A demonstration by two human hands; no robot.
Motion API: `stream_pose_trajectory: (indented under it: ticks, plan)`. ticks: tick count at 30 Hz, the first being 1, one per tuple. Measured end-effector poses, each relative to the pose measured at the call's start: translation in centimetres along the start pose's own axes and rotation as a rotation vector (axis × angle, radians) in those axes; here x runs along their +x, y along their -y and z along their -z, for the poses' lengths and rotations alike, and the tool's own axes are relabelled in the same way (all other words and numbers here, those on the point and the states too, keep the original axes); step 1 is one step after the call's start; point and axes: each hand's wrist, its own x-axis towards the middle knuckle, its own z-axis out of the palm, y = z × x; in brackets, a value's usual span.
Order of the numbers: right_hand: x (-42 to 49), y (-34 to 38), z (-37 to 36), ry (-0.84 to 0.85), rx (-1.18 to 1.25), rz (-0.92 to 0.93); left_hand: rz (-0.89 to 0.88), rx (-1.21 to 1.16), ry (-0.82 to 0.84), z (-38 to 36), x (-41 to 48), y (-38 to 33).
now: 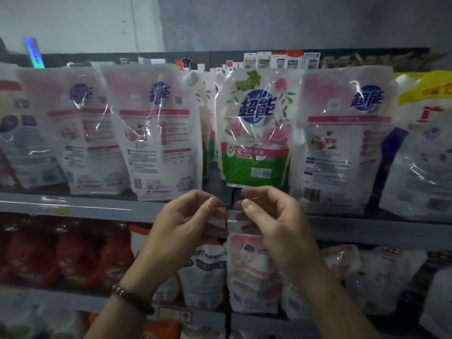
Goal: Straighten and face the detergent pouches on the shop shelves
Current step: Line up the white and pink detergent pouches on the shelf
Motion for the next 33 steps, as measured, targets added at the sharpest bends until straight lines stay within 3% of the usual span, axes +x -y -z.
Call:
stream_pose_trajectory:
  ticks: [9, 15, 19, 23, 29, 33]
  plan:
    - [2.9, 1.8, -9.5, 0.01, -0.054, 0.064, -0.157, 0.122, -0.149, 10.5, 2.6, -0.7]
    - [4.8, 2.9, -15.5, 0.107, -0.056, 0.113, -0.282, 0.382, -0.409, 18.9, 4.5, 0.8]
    - [5.8, 2.9, -18.8, 0.175, -0.062, 0.116, -0.268, 0.501, -0.579, 22.9, 5.8, 2.4]
    - [6.6, 2.8, -21.5, 0.229, -0.059, 0.099, -0.234, 0.508, -0.601, 25.4, 6.9, 3.3]
    - [7.9, 2.3, -24.1, 0.347, -0.063, 0.091, -0.17, 0.188, -0.462, 27.1, 9.2, 4.2]
    - [8.6, 1.8, -25.0, 0.383, -0.073, 0.071, -0.097, 0.219, -0.495, 28.2, 10.8, 4.6]
